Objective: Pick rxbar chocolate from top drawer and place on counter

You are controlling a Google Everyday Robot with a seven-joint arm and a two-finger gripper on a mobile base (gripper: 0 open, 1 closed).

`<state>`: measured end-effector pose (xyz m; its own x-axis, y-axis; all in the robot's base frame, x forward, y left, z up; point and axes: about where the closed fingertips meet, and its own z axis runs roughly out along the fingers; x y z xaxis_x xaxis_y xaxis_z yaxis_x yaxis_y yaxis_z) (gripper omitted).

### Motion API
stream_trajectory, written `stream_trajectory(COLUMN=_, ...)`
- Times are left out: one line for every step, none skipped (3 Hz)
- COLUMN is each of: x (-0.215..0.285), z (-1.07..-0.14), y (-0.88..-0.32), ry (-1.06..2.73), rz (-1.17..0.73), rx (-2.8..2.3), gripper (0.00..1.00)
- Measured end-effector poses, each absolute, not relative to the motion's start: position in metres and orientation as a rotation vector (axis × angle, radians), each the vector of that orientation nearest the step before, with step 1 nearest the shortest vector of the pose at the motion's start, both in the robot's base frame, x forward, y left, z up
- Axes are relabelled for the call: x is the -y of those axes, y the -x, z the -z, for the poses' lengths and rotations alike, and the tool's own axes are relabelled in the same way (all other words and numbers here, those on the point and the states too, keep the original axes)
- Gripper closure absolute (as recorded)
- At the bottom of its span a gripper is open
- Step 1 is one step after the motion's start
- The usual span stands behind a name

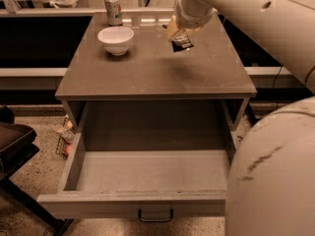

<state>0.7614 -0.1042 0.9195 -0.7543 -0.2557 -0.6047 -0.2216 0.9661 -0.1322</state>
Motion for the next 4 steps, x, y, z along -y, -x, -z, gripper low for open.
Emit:
stream_trajectory(x=0.131, z=-0.900, y=-0.760, ry=0.193, rz=0.035, rx=-2.475, gripper=1.00)
stream_trajectory(x=0.151, z=-0.879, y=-0.752, ry=0.085, rz=-0.047, rx=-2.482, gripper=1.00)
stream_trajectory(x=0.159, z=-0.881, y=-0.754, ry=0.066, rz=-0.060, rx=-2.463, gripper=0.82)
stream_trajectory(x=0.158, z=-0.879, y=-0.753, ry=0.069, rz=-0.057, rx=-2.467, gripper=0.59)
